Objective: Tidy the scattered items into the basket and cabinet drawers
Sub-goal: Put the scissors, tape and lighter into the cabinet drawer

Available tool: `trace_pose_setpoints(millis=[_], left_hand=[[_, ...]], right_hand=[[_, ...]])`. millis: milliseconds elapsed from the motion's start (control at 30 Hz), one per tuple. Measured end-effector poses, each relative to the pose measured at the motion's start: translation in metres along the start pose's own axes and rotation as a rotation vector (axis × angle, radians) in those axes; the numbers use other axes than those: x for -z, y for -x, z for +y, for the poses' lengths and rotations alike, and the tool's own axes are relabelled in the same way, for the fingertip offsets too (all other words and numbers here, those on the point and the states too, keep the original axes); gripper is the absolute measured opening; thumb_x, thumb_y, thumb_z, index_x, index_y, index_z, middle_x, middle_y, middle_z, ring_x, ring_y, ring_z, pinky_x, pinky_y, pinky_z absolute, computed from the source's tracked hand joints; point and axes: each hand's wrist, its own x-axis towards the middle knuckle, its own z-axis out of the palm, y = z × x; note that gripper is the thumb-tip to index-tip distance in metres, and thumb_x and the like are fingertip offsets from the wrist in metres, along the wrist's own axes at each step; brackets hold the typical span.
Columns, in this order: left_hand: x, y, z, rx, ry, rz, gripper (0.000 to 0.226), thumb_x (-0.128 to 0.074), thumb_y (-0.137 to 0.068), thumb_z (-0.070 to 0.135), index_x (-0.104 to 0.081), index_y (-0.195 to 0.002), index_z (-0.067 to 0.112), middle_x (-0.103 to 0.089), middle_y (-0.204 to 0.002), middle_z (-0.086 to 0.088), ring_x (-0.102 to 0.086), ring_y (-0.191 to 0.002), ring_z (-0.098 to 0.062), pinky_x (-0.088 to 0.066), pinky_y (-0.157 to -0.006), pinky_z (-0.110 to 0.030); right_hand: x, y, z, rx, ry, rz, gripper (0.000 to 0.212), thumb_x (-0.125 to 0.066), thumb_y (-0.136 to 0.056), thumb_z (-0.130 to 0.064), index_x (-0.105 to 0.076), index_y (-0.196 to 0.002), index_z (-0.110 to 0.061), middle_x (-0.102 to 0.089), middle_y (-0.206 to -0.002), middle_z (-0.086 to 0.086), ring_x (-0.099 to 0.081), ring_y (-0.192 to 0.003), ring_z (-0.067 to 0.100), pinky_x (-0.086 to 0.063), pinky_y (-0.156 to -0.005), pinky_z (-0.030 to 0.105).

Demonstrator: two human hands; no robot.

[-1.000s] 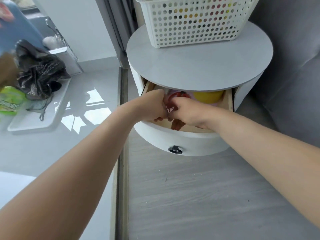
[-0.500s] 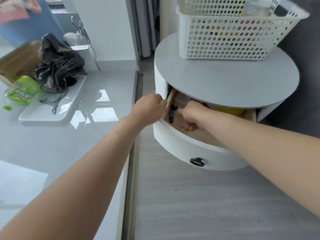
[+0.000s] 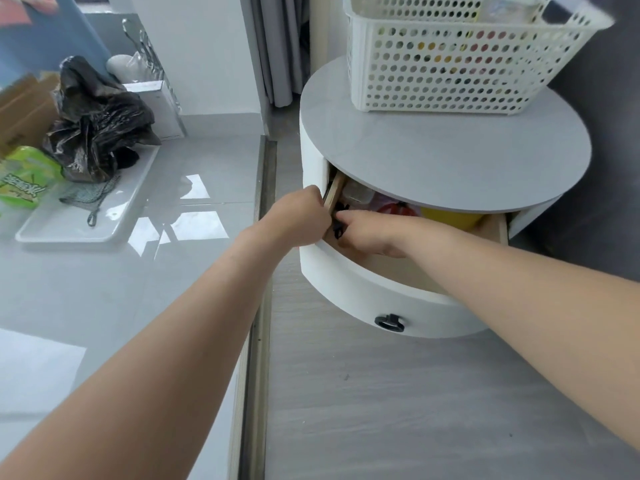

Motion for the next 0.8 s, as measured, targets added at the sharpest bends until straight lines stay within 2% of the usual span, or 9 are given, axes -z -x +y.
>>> trace_pose_setpoints(millis=[100, 167, 200, 267, 333, 467, 633, 700, 800], left_hand=[[0.0, -0.002, -0.002, -0.043, -0.147, 0.056, 0.033, -0.045, -0.089, 0.018, -0.057, -0.12, 0.013, -0.062, -0.113, -0.009, -0.057, -0.101, -0.031, -0.051, -0.082, -0.037], [0.002, -0.001, 0.0, -0.061, -0.227, 0.078, 0.03, -0.046, -0.087, 0.02, -0.06, -0.113, 0.014, -0.064, -0.107, -0.008, -0.057, -0.095, -0.031, -0.051, -0.079, -0.037], [0.003, 0.0, 0.005, -0.072, -0.271, 0.075, 0.026, -0.047, -0.085, 0.02, -0.06, -0.107, 0.013, -0.063, -0.102, -0.007, -0.056, -0.089, -0.031, -0.049, -0.074, -0.035], [0.005, 0.006, 0.021, -0.115, -0.357, 0.061, 0.012, -0.048, -0.083, 0.019, -0.056, -0.089, 0.014, -0.059, -0.087, -0.004, -0.054, -0.08, -0.029, -0.044, -0.067, -0.033], [0.005, 0.011, 0.04, -0.17, -0.391, 0.042, 0.007, -0.045, -0.082, 0.016, -0.047, -0.075, 0.017, -0.052, -0.077, 0.0, -0.051, -0.074, -0.026, -0.04, -0.062, -0.032], [-0.004, 0.012, 0.06, -0.186, -0.438, -0.028, 0.018, -0.043, -0.083, 0.011, -0.043, -0.066, 0.018, -0.053, -0.077, -0.003, -0.046, -0.064, -0.02, -0.035, -0.06, -0.031], [-0.021, 0.023, 0.06, -0.027, -0.512, -0.081, 0.017, -0.044, -0.087, 0.018, -0.045, -0.07, 0.02, -0.051, -0.076, -0.001, -0.053, -0.075, -0.026, -0.043, -0.07, -0.034], [-0.025, 0.033, 0.065, 0.009, -0.51, -0.031, 0.009, -0.044, -0.084, 0.016, -0.049, -0.077, 0.019, -0.05, -0.073, 0.001, -0.052, -0.072, -0.025, -0.039, -0.07, -0.033], [-0.036, 0.051, 0.075, 0.026, -0.46, 0.054, 0.007, -0.044, -0.081, 0.016, -0.049, -0.082, 0.02, -0.048, -0.069, 0.002, -0.053, -0.086, -0.029, -0.035, -0.089, -0.037]], right_hand=[[0.009, 0.014, 0.002, 0.098, -0.062, 0.043, 0.036, -0.046, -0.087, -0.002, -0.062, -0.114, -0.02, -0.059, -0.097, -0.001, -0.056, -0.09, 0.019, -0.042, -0.072, 0.022], [0.018, 0.03, 0.006, 0.134, -0.109, 0.11, 0.051, -0.047, -0.09, -0.003, -0.056, -0.133, -0.028, -0.054, -0.097, -0.01, -0.056, -0.09, 0.009, -0.048, -0.08, 0.022], [0.021, 0.038, 0.011, 0.135, -0.07, 0.156, 0.048, -0.049, -0.091, -0.006, -0.058, -0.132, -0.027, -0.055, -0.101, -0.011, -0.056, -0.095, 0.01, -0.048, -0.086, 0.025], [0.024, 0.049, 0.021, 0.111, 0.081, 0.198, 0.025, -0.051, -0.091, -0.013, -0.07, -0.098, -0.027, -0.063, -0.097, -0.007, -0.057, -0.094, 0.016, -0.044, -0.081, 0.027], [0.023, 0.062, 0.029, 0.073, 0.248, 0.194, 0.024, -0.048, -0.092, -0.018, -0.061, -0.072, -0.021, -0.061, -0.083, 0.002, -0.055, -0.084, 0.024, -0.034, -0.071, 0.027], [0.023, 0.08, 0.052, 0.001, 0.454, 0.218, 0.02, -0.046, -0.093, -0.021, -0.061, -0.084, -0.013, -0.06, -0.085, 0.006, -0.054, -0.08, 0.025, -0.033, -0.064, 0.026], [0.026, 0.103, 0.08, -0.153, 0.372, 0.187, 0.027, -0.048, -0.089, -0.014, -0.046, -0.063, -0.015, -0.05, -0.065, 0.003, -0.047, -0.058, 0.019, -0.031, -0.048, 0.025], [0.027, 0.12, 0.086, -0.187, 0.337, 0.203, 0.027, -0.047, -0.091, -0.018, -0.045, -0.064, -0.016, -0.05, -0.067, 0.003, -0.049, -0.061, 0.021, -0.031, -0.05, 0.025], [0.015, 0.142, 0.085, -0.156, 0.353, 0.357, 0.033, -0.041, -0.098, -0.029, -0.051, -0.069, -0.017, -0.054, -0.072, 0.002, -0.058, -0.079, 0.03, -0.032, -0.063, 0.03]])
